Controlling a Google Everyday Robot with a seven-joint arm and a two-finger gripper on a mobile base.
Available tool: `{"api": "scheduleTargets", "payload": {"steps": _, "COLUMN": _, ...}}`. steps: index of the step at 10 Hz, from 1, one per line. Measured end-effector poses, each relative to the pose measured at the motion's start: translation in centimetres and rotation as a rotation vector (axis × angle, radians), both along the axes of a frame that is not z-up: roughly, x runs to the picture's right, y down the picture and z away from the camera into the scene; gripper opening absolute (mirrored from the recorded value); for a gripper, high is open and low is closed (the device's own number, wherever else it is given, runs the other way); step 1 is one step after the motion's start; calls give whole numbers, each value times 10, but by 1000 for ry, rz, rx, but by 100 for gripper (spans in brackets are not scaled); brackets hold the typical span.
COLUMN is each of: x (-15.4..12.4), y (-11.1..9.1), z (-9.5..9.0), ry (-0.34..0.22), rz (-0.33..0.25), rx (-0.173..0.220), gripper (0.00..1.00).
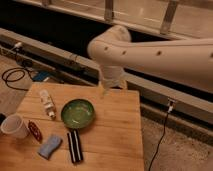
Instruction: Move the arm in a circular motion
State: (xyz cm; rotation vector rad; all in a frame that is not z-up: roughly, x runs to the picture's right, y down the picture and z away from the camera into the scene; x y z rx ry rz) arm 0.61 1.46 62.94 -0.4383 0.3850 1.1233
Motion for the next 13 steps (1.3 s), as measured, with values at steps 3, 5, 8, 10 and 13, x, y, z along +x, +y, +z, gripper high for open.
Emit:
{"api": "scheduleTargets", "payload": {"steps": 3, "x": -84, "y": 14, "z": -5, "ry": -104, "rz": -99, "rx": -19, "gripper": 65}}
{"api": "scheduleTargets", "payload": {"steps": 5, "x": -143, "y": 37, "z": -20, "ry": -191, "rz": -146, "rx": -36, "gripper": 65}}
{"api": "scheduleTargets", "payload": {"steps": 8, "x": -187, "y": 72, "z": -47, "ry": -246, "rz": -155, "rx": -46, "gripper": 65}}
{"api": "scheduleTargets", "payload": {"steps": 10, "x": -183, "y": 87, "z": -61, "ry": -228, "rz": -123, "rx": -42, "gripper": 65}}
{"api": "scheduleTargets", "payload": {"steps": 13, "x": -129, "y": 94, "z": -68, "ry": -144, "rz": -64, "rx": -24, "gripper": 65}}
